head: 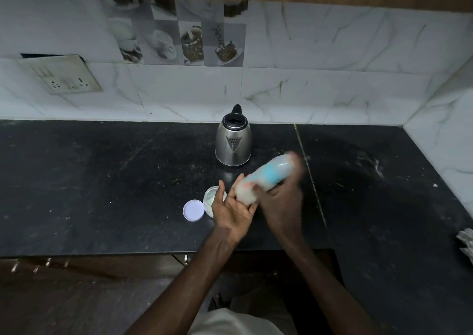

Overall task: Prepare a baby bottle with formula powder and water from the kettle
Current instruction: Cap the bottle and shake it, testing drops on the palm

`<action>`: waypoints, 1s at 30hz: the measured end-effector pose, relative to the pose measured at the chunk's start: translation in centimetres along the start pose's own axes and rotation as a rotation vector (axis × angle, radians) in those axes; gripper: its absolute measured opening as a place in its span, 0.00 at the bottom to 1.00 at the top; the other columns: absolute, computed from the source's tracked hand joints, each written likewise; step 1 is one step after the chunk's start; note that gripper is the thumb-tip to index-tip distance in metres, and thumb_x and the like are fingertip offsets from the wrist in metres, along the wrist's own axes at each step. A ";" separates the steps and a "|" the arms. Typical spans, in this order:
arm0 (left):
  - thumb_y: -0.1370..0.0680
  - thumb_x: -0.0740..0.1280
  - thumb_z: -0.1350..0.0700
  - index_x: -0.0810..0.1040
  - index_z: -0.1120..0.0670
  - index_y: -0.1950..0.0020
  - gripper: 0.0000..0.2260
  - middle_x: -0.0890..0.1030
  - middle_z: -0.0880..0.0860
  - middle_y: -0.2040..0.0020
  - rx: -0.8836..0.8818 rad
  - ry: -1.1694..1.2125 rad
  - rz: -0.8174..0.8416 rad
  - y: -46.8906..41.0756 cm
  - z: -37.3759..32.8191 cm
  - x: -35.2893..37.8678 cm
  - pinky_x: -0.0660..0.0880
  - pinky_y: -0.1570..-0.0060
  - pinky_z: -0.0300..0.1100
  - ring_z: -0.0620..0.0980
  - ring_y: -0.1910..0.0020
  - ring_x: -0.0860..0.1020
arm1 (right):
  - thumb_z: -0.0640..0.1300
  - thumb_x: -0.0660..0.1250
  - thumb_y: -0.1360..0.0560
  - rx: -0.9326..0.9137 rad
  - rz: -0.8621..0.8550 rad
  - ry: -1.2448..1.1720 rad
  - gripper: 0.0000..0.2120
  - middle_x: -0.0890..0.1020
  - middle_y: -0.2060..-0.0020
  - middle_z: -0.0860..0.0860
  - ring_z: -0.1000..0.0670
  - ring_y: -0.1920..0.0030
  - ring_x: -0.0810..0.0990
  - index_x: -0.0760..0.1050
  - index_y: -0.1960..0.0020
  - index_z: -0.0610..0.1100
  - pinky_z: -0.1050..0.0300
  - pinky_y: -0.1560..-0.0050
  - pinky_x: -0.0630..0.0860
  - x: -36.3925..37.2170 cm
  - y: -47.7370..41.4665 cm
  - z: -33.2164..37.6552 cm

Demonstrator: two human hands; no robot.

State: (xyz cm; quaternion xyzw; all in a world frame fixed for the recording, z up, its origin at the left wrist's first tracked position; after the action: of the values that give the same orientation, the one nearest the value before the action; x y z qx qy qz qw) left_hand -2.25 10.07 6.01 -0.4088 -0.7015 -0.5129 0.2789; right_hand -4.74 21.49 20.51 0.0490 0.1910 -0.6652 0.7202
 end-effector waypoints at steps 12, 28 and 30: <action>0.16 0.62 0.38 0.76 0.59 0.24 0.30 0.81 0.60 0.28 0.003 0.027 0.001 0.3 0.3 0.7 0.71 0.25 0.59 0.61 0.26 0.77 | 0.44 0.82 0.33 0.007 0.020 0.110 0.47 0.76 0.32 0.58 0.54 0.37 0.81 0.60 0.22 0.58 0.55 0.40 0.81 -0.5 1.0 -1.0; 0.19 0.65 0.37 0.76 0.58 0.23 0.32 0.79 0.61 0.25 -0.014 0.039 -0.022 0.5 0.2 0.6 0.66 0.19 0.59 0.63 0.24 0.75 | 0.46 0.82 0.33 0.026 0.046 0.106 0.46 0.80 0.36 0.55 0.54 0.43 0.83 0.60 0.23 0.60 0.49 0.41 0.83 0.2 0.6 -0.1; 0.17 0.63 0.37 0.76 0.58 0.23 0.31 0.81 0.61 0.27 0.001 0.023 -0.040 0.2 0.1 0.6 0.66 0.20 0.58 0.62 0.25 0.77 | 0.46 0.83 0.32 0.022 -0.042 0.036 0.45 0.80 0.37 0.55 0.55 0.43 0.84 0.61 0.23 0.58 0.51 0.43 0.84 -0.9 0.3 -0.3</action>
State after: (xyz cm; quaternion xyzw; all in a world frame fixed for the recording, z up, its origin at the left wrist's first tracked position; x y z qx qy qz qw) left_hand -2.34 10.38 6.59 -0.3885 -0.7066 -0.5227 0.2767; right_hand -4.53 22.45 20.48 0.0649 0.1978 -0.6813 0.7018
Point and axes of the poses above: each hand's wrist, its own y-axis away from the middle knuckle, its own x-axis out of the palm, z = x × y, the point moved 8 cm from there along -y, towards the middle knuckle
